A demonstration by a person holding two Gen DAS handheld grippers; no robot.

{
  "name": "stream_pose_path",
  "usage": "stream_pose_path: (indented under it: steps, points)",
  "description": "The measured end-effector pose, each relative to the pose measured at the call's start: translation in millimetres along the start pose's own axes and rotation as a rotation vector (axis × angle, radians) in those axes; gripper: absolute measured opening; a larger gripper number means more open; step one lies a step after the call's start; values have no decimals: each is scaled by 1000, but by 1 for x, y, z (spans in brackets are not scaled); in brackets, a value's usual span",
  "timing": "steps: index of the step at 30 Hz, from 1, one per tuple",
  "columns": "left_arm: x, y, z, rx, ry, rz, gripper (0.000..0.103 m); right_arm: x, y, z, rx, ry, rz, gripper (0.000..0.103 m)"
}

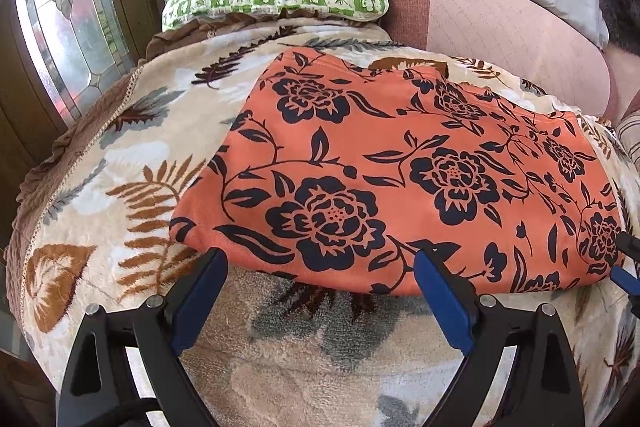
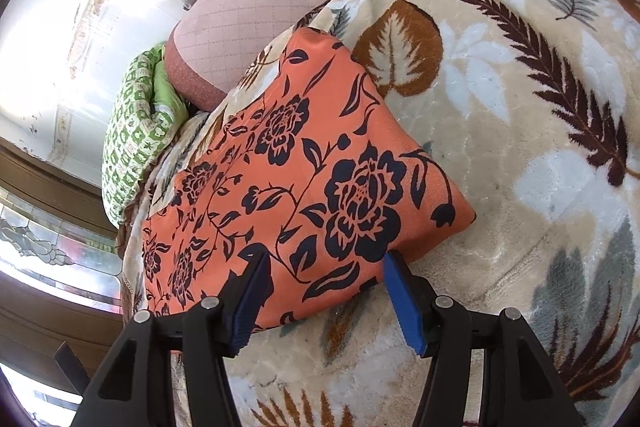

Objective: Fold small clothes

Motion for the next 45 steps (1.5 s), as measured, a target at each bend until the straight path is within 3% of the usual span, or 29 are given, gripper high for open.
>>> stream_pose_path:
  steps: [9,19,26,34,41,44,45]
  points:
    - [8,6,12,231,61,-143,94,0,-7,0,-23,12,33,62]
    - [8,27,29,318,120,-261,94,-11,-28,5,-109,77,215,67]
    - [6,29,40,334,138,-293,94,-6,-37,20,-131,145,299,70]
    - [-13,34,57,334,103,-343,94,-18,-35,34,-164,114,339,72]
    - [-27,40,67,353,46,-412,94,-39,-32,48,-256,63,396,73]
    - [-30,42,70,337,25,-420,88,-47,-32,53,-304,36,416,73]
    - [-30,41,71,318,21,-409,81,-49,-31,54,-316,32,416,73]
Point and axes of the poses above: each gripper's, at about its wrist camera, not at the fingertips, and z roughly the way its jaws point, y to its left, x to its underside, the point moved 5 cm from there along z, roughly the way its jaws point, and after that the axes turned 14 degrees about z, right-handed, at the moved point
